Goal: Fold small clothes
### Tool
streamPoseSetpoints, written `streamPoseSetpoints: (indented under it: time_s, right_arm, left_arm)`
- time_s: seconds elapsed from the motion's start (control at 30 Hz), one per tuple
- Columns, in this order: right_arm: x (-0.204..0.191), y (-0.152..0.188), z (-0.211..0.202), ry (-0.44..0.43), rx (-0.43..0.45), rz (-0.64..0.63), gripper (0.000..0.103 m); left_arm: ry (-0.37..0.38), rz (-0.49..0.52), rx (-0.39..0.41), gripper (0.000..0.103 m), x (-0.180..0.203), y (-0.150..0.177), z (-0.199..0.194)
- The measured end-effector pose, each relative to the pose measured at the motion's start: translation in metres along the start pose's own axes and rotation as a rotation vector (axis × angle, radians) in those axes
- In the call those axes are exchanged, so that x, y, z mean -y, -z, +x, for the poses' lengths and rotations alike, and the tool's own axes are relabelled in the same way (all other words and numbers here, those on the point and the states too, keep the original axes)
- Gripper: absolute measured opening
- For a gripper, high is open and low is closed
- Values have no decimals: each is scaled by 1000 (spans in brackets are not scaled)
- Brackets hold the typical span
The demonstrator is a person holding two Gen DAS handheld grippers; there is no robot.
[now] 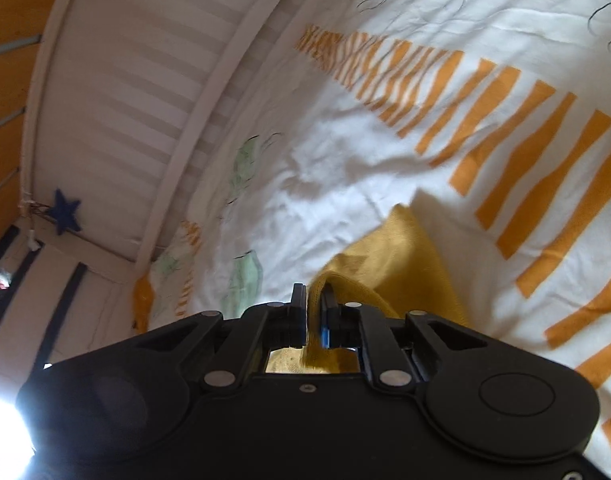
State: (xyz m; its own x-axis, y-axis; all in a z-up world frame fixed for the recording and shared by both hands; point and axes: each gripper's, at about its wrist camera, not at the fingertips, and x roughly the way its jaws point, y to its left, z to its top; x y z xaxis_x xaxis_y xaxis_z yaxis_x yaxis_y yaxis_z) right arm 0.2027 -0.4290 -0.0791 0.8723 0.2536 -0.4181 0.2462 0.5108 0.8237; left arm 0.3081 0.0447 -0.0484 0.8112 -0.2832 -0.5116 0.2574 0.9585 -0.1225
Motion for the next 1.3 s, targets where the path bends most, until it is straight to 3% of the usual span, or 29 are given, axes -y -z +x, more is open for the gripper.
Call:
streamPoseSetpoints:
  time_s: [0.1, 0.13, 0.2, 0.37, 0.5, 0.7, 0.87, 1.0, 1.2, 1.3]
  right_arm:
    - [-2, 1, -6, 26, 19, -69, 56]
    - [-3, 2, -10, 31, 20, -98, 61]
    - [-7, 3, -15, 48, 12, -156, 61]
    - [-19, 18, -29, 66, -32, -292, 61]
    - [-42, 47, -24, 113, -94, -484, 60]
    - [-77, 96, 6, 187, -221, -795, 60]
    - [-89, 118, 40, 260, -285, -994, 60]
    - [-97, 103, 65, 284, -278, -1015, 59]
    - [-106, 58, 85, 326, -176, -912, 59]
    - [-105, 46, 80, 328, -138, -868, 59]
  left_arm:
    - [-23, -56, 4, 8, -8, 1, -3]
    - [-27, -52, 1, 12, -9, 2, -6]
    - [-30, -27, -6, 24, -8, 5, -15]
    - [18, 15, -18, 25, 1, 16, -42]
    - [71, 69, -82, 27, 21, 26, -48]
    - [124, 183, -166, 28, 55, 34, -30]
    - [135, 203, -243, 29, 66, 35, 2]
    - [132, 121, -256, 29, 60, 21, 27]
    - [77, -93, -207, 29, 36, -8, 45]
    - [42, -144, -182, 29, 27, -19, 45]
